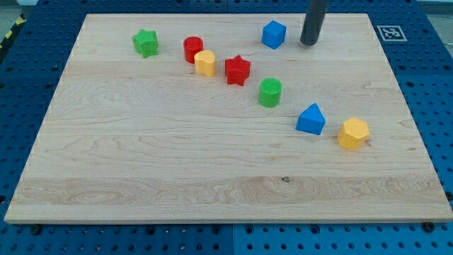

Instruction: Place the cube at the top of the green star

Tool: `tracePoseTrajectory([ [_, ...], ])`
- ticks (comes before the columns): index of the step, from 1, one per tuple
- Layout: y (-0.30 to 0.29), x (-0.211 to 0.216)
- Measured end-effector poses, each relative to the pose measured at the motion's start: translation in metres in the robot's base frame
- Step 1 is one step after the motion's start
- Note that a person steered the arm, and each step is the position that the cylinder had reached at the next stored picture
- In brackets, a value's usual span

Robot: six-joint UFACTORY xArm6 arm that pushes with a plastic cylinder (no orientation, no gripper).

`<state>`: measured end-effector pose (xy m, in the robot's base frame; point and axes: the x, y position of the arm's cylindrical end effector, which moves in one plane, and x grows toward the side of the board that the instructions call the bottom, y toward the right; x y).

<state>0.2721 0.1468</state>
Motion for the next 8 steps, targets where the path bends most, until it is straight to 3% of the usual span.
tracePoseTrajectory([
  [2, -0.127, -0.034],
  [3, -0.098, -0.032],
  [4, -0.07, 0.001],
  [5, -0.108, 0.002],
  [6, -0.198, -0.025],
  [7, -0.25, -0.032],
  [8, -0.223, -0.023],
])
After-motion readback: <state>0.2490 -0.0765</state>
